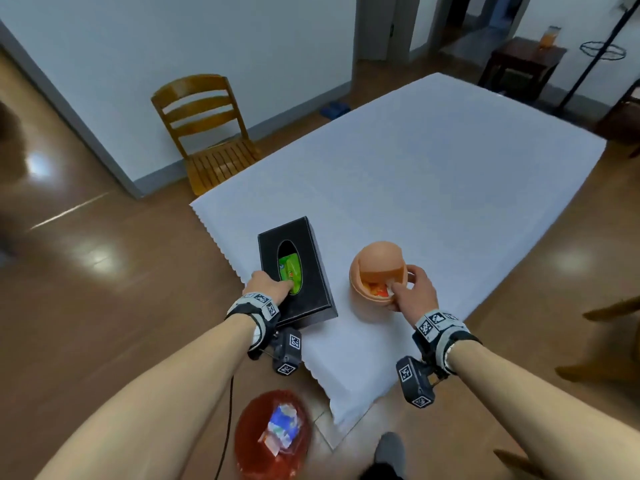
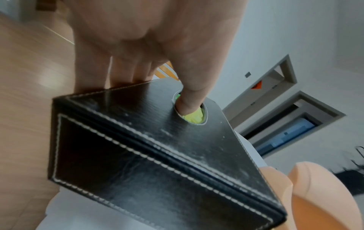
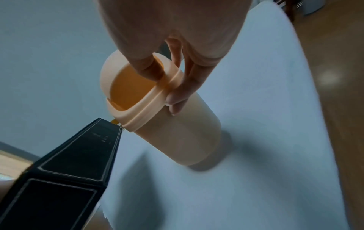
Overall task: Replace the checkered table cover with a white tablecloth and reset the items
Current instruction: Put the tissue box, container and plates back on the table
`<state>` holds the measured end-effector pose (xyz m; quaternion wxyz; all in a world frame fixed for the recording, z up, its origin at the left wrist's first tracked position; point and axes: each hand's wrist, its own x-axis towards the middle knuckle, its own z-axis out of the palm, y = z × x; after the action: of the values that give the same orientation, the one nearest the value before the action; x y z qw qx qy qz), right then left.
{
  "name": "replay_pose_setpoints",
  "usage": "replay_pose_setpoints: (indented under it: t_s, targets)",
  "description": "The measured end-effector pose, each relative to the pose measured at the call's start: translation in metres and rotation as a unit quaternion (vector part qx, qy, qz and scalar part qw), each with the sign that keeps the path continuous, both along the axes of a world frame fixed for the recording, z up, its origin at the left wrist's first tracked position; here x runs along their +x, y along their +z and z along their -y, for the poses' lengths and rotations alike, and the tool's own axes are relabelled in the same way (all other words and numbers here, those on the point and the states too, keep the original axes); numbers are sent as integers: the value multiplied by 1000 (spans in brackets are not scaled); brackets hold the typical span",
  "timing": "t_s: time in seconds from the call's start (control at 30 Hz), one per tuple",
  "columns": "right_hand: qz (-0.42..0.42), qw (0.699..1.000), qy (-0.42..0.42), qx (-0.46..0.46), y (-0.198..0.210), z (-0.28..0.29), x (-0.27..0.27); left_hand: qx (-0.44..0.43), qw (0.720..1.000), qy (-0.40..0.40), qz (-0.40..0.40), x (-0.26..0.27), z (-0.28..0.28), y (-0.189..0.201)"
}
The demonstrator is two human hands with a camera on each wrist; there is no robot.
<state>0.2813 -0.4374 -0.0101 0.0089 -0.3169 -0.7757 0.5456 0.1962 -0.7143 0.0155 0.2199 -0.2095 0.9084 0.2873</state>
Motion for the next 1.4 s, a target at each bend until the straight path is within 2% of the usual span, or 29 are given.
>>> replay_pose_setpoints:
  t_s: [0.13,0.3,0.5,0.67,0.9,1.07,1.27,1.4]
  targets:
    - [-3,999,51,-4,7,-26,-46,-8,998,61,12,-7,-10,5]
    - [-6,997,67,-32,11,-38,-97,-13,992,123,-7,-26,-20,2]
    - [0,997,74,-13,2,-54,-141,-6,988,153,-24,-56,-41,-18]
    - [-3,991,134,-12,-12,-69,-195,-16,982,184,-34,-70,-65,-31]
    - [0,977,211,-19,-31,-81,-277,-17,953,303,-5,-94,-91,-44]
    - [5,964,264,-5,-51,-91,-293,-22,937,348,-4,-101,-103,-56]
    - [36,954,297,-23,-59,-102,-291,-53,948,315,0,-86,-99,-75]
    - [26,951,309,-8,-59,-104,-296,-64,952,300,-10,-85,-93,-78]
